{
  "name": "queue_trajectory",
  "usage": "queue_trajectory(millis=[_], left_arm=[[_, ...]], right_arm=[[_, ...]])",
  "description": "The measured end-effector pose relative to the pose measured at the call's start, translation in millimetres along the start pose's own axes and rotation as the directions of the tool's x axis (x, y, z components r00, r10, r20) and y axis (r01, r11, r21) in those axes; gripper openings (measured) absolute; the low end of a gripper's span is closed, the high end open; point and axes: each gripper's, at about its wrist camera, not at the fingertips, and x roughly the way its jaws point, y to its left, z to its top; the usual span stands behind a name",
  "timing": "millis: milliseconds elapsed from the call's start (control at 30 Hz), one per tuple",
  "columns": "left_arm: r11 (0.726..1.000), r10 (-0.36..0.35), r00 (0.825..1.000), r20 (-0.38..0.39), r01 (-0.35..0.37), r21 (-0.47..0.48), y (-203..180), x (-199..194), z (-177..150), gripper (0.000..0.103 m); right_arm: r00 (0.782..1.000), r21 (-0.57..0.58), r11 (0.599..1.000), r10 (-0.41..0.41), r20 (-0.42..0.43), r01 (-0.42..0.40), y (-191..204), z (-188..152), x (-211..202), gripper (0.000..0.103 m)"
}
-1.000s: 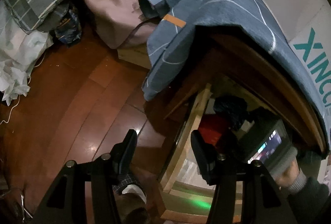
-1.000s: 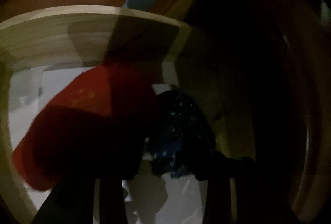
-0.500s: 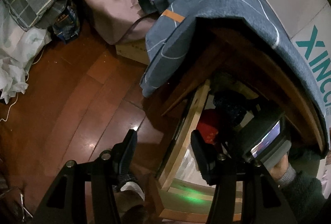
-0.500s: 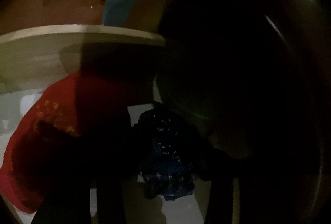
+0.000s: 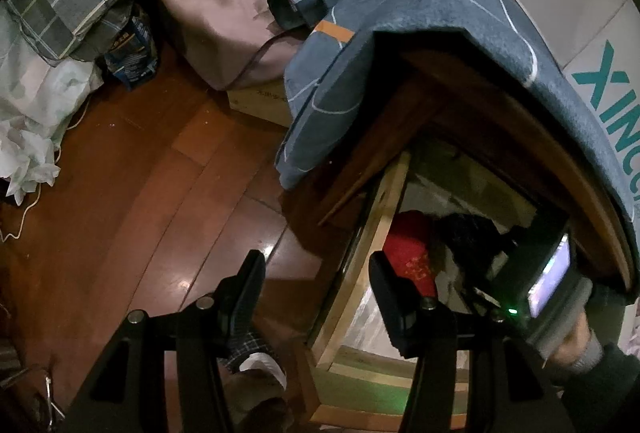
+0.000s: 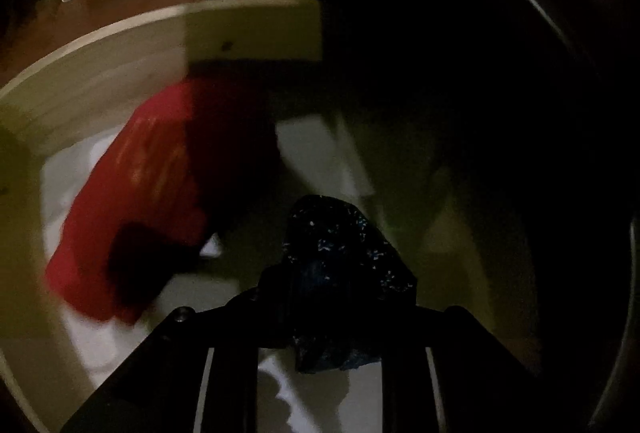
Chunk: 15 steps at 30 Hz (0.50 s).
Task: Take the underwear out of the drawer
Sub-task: 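Grasp the navy patterned item with the right tool and lift it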
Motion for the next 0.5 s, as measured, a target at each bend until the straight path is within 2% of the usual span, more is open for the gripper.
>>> queue_trajectory(millis=[100,167,300,500], left_arm=[[1.000,0.002,1.000,-0.005,-0.002,0.017,-4,1,-2,0.055],[1.000,0.004,1.000,-0.007,-0.004,0.031,-7,1,-2,0.055],[0.999,-0.006,1.000,-0.024,0.007,0.047,-13,4,-4,0.055],[0.996,0.012,0.999,-0.043,-0.008,0.090,-22,11,-7,0.055]], right_arm=[[0.998,0.068,0.996,0.053,-0.040,-0.050,-2,-26,-4,0.017],[0.998,0.086,0.996,0.039,-0.058,-0.034,-5,-34,-6,0.021],[0.998,0.091,0.996,0.015,-0.069,-0.009,-6,-42,-5,0.046],[0.999,0.072,0.997,0.025,-0.041,-0.022,-16,-35,2,0.048]])
